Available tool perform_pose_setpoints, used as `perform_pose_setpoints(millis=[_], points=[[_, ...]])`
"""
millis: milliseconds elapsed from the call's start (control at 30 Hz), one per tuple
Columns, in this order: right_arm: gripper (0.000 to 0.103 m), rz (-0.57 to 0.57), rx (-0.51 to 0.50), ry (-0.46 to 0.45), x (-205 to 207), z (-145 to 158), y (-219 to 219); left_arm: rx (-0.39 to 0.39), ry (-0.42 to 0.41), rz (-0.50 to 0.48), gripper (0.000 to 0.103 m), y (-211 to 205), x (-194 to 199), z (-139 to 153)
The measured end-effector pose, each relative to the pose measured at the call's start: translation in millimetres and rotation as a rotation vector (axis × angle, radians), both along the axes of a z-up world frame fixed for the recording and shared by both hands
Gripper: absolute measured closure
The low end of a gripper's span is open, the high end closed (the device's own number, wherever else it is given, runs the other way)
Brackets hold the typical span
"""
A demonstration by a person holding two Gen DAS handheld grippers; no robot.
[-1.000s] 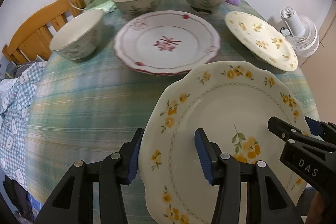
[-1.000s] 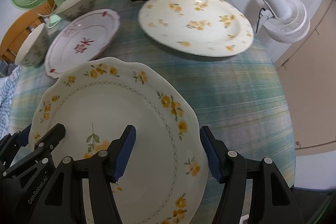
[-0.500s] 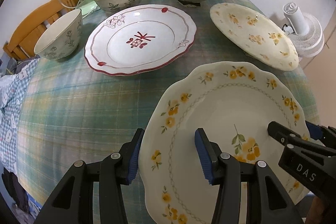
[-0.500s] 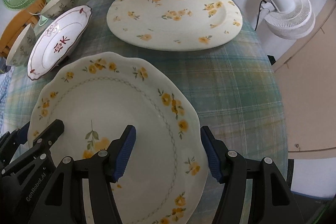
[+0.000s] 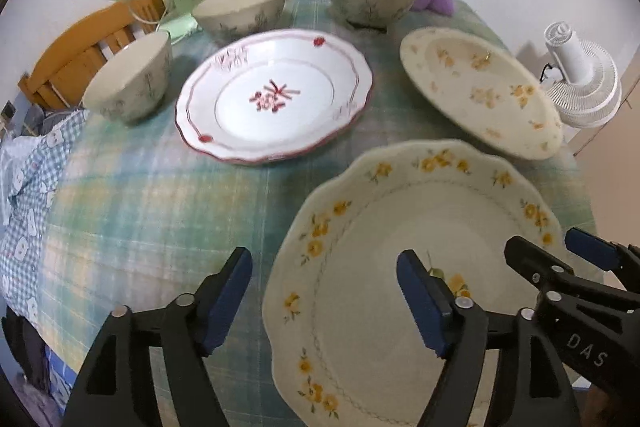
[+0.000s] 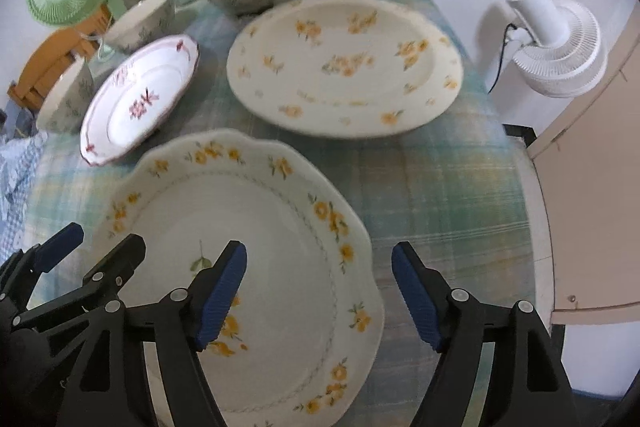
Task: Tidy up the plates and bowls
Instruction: 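Lift the held plate and carry it toward the yellow-flowered deep plate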
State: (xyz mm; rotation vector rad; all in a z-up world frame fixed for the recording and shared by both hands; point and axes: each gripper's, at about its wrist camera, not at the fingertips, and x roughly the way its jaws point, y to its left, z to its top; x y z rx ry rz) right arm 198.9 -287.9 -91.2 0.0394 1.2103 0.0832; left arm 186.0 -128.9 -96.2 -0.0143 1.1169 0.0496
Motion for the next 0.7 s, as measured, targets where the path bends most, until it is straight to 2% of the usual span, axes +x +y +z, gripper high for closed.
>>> perform_pose_setpoints(millis=[100, 233, 333, 533, 700], points=[[0.025, -0.029, 0.010, -0.046, -2.2, 15.1, -1.5, -0.022, -0.033, -0.027, 0.021, 2.4, 1.8, 12.1], [0.025, -0.073, -0.021, -0.095, 3.1, 37.4, 1.1, -0.004, -0.073, -0.078, 0.018, 3.6, 12.3, 31.1], [0.025, -0.088, -0.024, -0.151, 9.5, 54.0, -0.4, -0.035, -0.110, -0.101, 0.019, 7.5, 25.0, 45.8], [0.025, -0.132, 0.031, -0.208, 30.1, 77.1, -23.6, -0.013, -0.184, -0.091, 0.017, -8.6, 45.2, 70.8], [0.025, -0.142, 0.036, -0.209, 60.1, 78.2, -44.8, -0.012, -0.187, -0.081, 0.017, -29.7, 68.6, 74.9]])
